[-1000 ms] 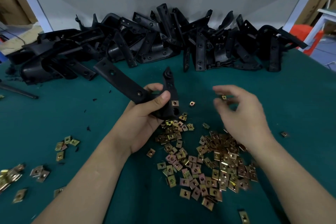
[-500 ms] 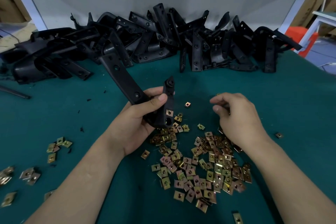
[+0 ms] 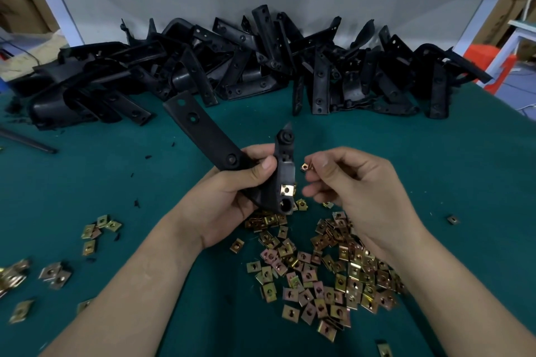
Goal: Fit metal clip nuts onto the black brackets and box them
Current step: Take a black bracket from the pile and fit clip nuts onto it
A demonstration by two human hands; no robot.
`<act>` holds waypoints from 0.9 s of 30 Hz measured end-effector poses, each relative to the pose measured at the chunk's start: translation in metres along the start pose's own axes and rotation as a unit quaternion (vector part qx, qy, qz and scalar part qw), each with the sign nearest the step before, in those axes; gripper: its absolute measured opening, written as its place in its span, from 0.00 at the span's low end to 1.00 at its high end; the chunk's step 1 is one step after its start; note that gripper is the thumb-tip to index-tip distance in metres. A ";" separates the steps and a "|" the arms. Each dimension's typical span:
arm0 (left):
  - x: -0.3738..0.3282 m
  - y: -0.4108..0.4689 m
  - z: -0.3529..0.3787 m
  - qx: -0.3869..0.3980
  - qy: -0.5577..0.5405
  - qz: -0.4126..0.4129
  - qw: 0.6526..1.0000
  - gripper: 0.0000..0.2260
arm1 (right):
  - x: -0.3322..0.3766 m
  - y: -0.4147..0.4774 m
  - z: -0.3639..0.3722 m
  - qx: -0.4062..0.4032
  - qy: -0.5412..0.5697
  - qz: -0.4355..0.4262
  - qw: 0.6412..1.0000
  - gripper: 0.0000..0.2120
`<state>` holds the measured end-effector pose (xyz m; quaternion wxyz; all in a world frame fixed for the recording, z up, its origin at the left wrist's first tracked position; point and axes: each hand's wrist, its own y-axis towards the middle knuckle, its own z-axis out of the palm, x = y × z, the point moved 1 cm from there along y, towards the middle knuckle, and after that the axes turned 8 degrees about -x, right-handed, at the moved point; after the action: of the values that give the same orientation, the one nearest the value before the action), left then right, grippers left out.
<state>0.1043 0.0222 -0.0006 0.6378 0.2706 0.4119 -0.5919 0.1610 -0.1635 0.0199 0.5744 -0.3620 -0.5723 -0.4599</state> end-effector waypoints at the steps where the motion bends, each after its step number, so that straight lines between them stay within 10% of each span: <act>1: 0.000 0.000 0.000 0.005 0.004 -0.001 1.000 0.17 | 0.000 -0.001 0.001 0.003 0.017 0.015 1.000 0.08; 27: 0.000 -0.002 -0.001 0.048 0.029 0.001 0.998 0.15 | 0.003 -0.006 0.006 0.042 0.090 0.077 0.992 0.07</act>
<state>0.1025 0.0230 -0.0008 0.6126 0.3182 0.4012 -0.6021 0.1532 -0.1605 0.0227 0.6720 -0.3373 -0.5078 -0.4204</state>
